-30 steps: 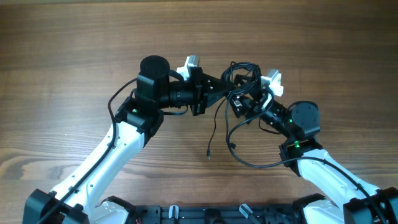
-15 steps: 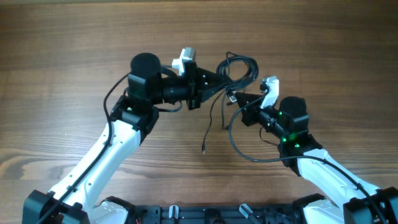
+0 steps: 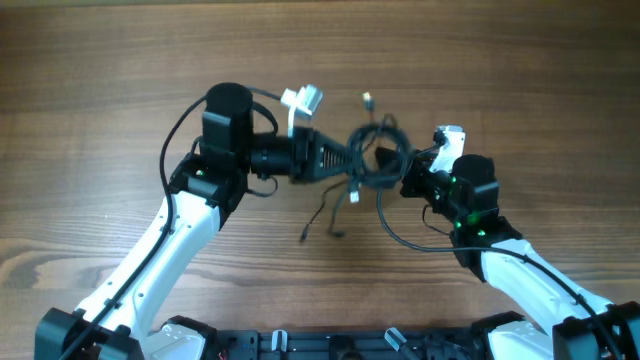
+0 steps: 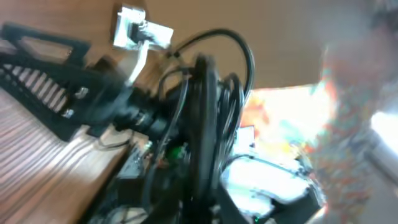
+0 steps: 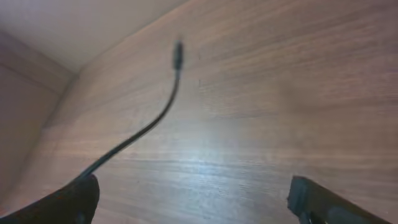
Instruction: Untangle cables
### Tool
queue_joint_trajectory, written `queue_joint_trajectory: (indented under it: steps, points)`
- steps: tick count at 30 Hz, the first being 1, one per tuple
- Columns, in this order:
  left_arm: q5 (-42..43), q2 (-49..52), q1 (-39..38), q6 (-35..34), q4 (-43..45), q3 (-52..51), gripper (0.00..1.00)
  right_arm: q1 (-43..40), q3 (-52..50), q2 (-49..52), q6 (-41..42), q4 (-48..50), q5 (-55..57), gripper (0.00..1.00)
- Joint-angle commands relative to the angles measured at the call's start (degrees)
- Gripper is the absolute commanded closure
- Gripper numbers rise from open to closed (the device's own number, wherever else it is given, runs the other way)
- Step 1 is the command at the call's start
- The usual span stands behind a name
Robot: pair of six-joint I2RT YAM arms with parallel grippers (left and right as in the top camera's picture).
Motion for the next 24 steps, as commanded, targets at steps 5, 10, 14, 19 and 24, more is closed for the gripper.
queue_joint_trajectory:
  steps: [5,10,14,19,24]
  points:
    - [-14.97,-0.33,0.22,29.70,-26.05,0.04,0.96,-14.53,0.17,-0.44,0.57,-2.12,-30.64,0.00]
    - [-15.34,-0.33,-0.42,37.57,-29.22,0.04,0.96,-22.69,0.17,-0.44,-1.33,3.41,-46.45,0.00]
    - [-16.44,-0.31,-3.15,41.07,-29.29,0.04,0.96,-22.43,0.17,-0.44,-2.16,13.05,-63.89,0.00]
    - [-16.46,-0.31,-7.37,41.62,-29.29,0.04,0.96,-18.88,0.17,-0.39,-2.64,13.97,-68.37,0.00]
    - [-16.48,-0.31,-8.96,41.57,-29.29,0.04,0.96,-14.16,0.17,-0.37,-8.39,13.84,-68.37,0.05]
